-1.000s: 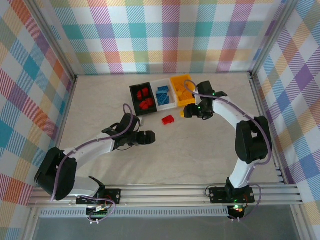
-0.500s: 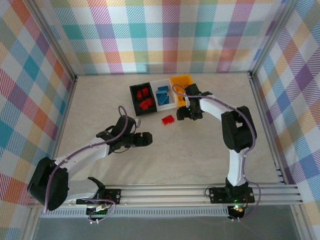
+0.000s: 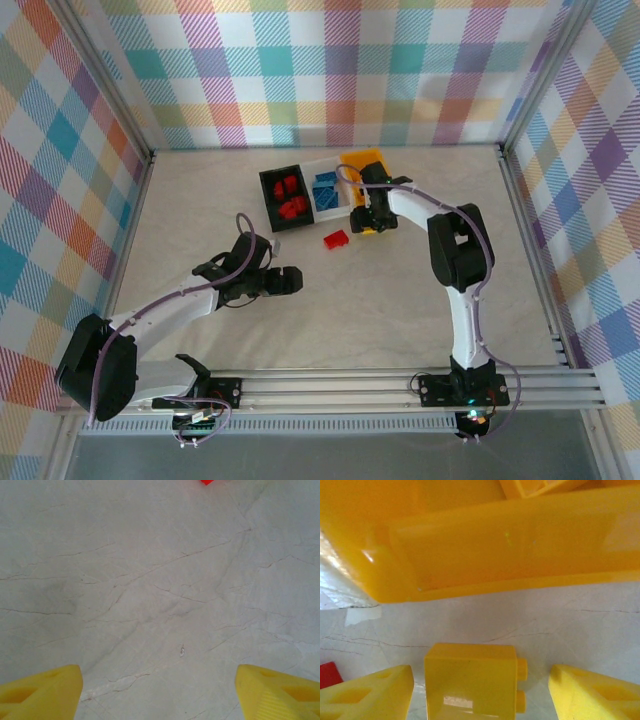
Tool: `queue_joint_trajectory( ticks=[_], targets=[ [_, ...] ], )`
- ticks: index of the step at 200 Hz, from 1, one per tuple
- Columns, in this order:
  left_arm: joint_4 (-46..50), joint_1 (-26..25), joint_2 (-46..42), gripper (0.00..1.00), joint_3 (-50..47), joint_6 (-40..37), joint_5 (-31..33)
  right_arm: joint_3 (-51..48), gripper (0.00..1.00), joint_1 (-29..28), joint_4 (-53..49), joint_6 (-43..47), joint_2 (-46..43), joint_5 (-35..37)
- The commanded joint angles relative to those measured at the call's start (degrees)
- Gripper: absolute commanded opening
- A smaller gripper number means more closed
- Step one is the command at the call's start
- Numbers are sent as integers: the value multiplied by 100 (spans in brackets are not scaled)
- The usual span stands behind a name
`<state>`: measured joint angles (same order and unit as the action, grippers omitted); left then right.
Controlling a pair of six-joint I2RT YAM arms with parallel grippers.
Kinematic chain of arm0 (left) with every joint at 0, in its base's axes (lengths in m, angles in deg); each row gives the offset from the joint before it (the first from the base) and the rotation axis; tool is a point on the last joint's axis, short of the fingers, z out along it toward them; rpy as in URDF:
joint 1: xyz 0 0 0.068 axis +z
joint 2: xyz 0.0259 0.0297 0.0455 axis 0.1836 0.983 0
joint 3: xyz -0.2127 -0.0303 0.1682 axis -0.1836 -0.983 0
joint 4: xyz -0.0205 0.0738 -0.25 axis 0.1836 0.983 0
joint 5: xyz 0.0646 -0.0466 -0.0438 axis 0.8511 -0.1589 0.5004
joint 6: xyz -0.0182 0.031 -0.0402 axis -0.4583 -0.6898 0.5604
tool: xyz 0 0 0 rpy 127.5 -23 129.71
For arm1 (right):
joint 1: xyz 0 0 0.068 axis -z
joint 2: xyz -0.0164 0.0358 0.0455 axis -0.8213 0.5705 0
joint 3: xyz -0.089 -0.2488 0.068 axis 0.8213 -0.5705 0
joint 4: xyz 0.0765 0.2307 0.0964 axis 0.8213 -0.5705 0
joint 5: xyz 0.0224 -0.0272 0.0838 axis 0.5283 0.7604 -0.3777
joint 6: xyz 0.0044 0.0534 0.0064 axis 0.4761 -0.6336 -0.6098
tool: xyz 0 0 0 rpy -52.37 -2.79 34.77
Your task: Sort the legos into containers by color
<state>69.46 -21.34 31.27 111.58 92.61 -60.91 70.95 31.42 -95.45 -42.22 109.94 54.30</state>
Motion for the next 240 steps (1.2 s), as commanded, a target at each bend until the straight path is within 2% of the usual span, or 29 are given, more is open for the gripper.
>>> queue_joint_trajectory(
  ticks=[1,37,68,87,110,201,240],
  targets=[
    [91,107,1,80,-83,-136,61,221,71,-114,-27,57,235,194],
    [72,134,45,80,-76,-171,40,296,68,-126,-38,57,394,285],
    [67,160,83,80,-80,-200,11,310,60,-143,-41,44,358,274],
    [47,169,87,80,-89,-198,-5,266,51,-169,-6,73,269,329],
    [37,169,72,80,-117,-188,-12,180,48,-196,30,92,139,424],
    [44,174,15,80,-113,-165,-21,-308,48,-196,19,5,-724,513],
    [21,170,89,80,-10,-175,-60,-150,49,-189,-120,105,-1004,571]
  ],
)
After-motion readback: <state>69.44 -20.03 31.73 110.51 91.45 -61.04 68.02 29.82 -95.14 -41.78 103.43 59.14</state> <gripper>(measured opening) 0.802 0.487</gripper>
